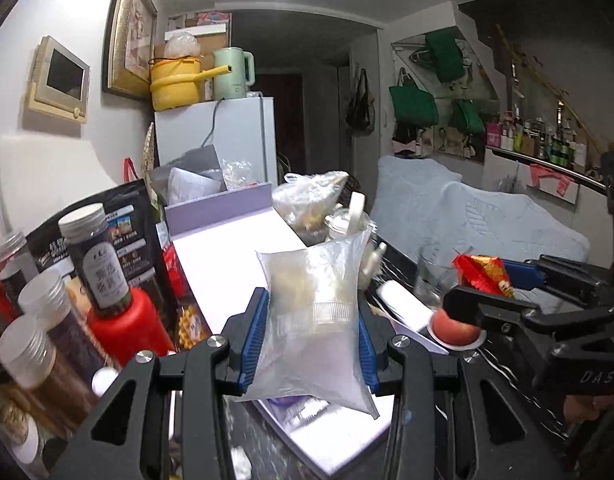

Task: Organize soft objects
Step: 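Carry the zip bag and red cartoon packet toward the gift box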

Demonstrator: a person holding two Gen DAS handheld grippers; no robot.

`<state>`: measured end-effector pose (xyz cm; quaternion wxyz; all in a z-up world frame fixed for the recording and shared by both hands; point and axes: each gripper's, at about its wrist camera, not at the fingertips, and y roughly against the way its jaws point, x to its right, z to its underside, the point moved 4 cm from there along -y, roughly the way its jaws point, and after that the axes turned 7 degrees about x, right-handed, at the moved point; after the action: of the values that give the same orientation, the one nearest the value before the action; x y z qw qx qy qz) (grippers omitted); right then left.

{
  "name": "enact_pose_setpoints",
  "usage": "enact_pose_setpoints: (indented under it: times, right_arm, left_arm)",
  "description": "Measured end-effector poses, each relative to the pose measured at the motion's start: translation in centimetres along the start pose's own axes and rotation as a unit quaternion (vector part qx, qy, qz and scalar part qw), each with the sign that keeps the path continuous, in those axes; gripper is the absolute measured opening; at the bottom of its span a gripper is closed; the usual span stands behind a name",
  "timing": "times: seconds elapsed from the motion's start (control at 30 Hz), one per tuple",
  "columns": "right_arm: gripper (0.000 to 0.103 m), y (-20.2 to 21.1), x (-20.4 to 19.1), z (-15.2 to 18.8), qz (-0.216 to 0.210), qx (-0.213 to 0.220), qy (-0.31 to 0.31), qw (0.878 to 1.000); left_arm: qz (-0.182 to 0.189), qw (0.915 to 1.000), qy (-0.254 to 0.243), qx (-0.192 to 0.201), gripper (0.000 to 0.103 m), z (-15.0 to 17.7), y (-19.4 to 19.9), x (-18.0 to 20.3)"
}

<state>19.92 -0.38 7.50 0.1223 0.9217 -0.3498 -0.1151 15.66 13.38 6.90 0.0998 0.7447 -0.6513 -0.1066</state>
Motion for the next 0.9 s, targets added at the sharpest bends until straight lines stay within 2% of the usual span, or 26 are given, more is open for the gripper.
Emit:
enact_pose_setpoints:
  times: [0.27,0.47,0.73,0.9]
  right_arm:
    - [0.057,-4.4,2.1,-1.5,0.007,0.004,0.004,1.0]
    - [0.057,-8.1,3.5,-1.9,0.005,-0.004,0.005,1.0]
    - [0.057,-12.5,5.1,-0.7,0.003,-0.026,-0.009,1.0]
    - [0.057,-14.6,6.0,0.4,0.006,-0.044,-0.018,0.999]
  left_arm:
    - [-0.028,0.9996,0.004,-0.008,0.04,0.4,-5.4,-1.1]
    - [-0.035,0.9989,0.011,-0.03,0.04,1.4,-9.1,-2.2]
    - [-0.041,0.9963,0.003,-0.076,0.04,3.4,-13.1,-3.3]
    - [-0.025,0.9928,0.006,-0.117,0.04,5.0,-15.5,-3.7]
